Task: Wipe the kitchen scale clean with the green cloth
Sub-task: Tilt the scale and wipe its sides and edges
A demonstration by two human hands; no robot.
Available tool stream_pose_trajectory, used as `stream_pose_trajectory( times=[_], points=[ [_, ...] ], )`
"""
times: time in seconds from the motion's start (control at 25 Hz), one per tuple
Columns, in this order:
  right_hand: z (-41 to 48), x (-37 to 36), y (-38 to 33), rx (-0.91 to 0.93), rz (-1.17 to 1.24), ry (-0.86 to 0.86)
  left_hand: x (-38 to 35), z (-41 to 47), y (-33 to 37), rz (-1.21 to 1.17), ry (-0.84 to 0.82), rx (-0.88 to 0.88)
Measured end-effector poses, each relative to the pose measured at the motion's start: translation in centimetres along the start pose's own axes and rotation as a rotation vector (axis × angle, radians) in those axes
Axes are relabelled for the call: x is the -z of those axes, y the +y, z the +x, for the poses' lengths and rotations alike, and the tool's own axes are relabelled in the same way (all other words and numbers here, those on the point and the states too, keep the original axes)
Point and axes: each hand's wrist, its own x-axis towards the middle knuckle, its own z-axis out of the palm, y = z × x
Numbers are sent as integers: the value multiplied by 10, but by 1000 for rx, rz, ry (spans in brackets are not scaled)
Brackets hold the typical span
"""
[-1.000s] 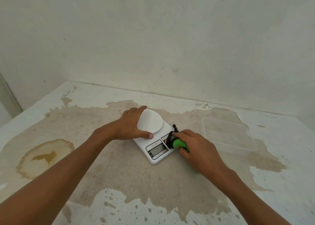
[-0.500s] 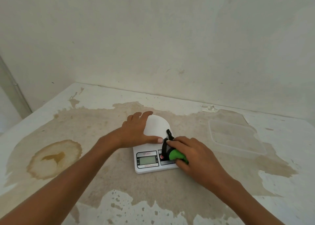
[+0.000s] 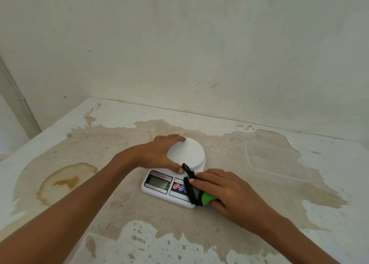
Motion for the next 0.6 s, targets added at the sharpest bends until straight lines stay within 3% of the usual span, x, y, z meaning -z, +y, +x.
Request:
stream_pose_trajectory(
  times=[0.12, 0.4, 0.6],
  points=[
    [4, 4, 15, -80, 37, 59, -3, -3, 0, 32, -11, 31],
    [3, 0, 14, -106, 98, 46, -44, -9, 13, -74, 381, 124],
    [20, 5, 26, -302, 198, 254, -47, -12, 7, -203, 375, 78]
  ],
)
